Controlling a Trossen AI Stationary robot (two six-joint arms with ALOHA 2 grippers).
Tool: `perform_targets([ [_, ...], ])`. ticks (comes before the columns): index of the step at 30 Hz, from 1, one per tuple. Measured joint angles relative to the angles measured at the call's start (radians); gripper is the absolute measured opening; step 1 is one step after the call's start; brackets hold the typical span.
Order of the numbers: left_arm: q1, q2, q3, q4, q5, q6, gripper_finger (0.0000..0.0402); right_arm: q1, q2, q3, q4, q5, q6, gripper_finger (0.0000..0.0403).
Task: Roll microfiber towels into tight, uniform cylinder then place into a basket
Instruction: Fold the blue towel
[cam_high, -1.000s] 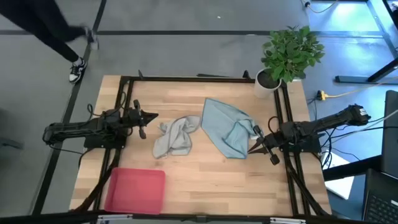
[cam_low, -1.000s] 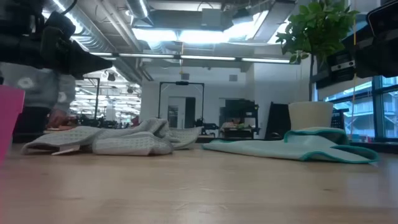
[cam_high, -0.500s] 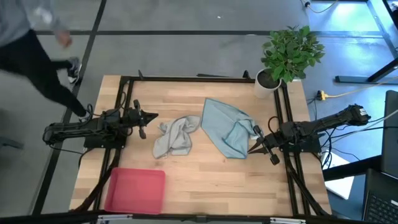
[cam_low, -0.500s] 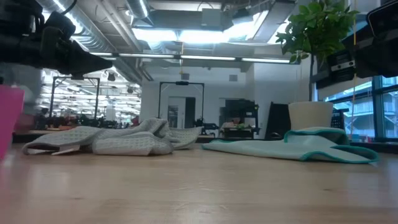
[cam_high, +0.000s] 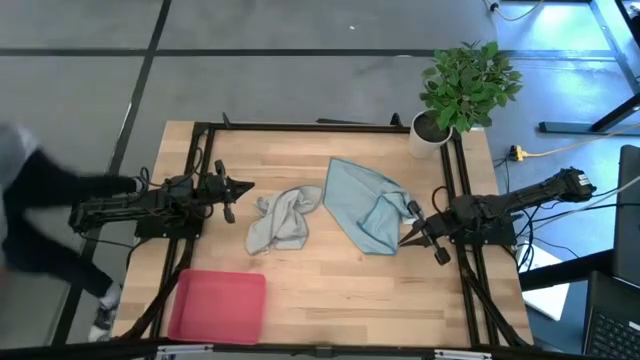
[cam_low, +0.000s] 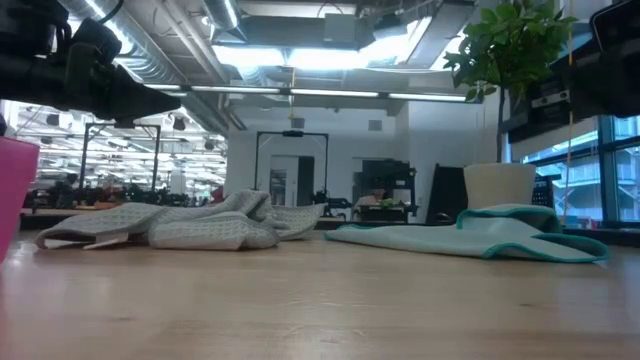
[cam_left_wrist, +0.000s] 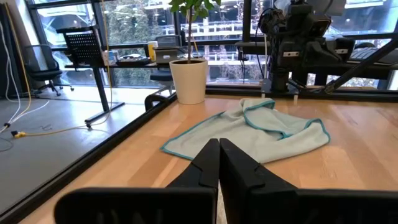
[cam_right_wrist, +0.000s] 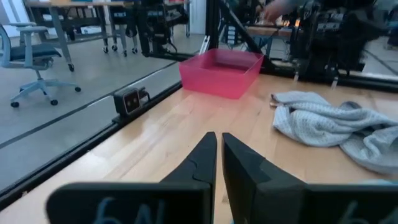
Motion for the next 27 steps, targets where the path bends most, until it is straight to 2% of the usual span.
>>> perform_targets([
  [13,0.0,0.0,0.0,0.0,0.0,-0.001,0.0,0.0,0.0,0.0,0.18,0.0,0.027,0.0028],
  [18,0.0,0.0,0.0,0.0,0.0,0.0,0.0,0.0,0.0,0.001,0.227,0.0,-0.009,0.0006],
  [27,0.0,0.0,0.0,0.0,0.0,0.0,0.0,0.0,0.0,0.148,0.229,0.029,-0.103,0.0003],
])
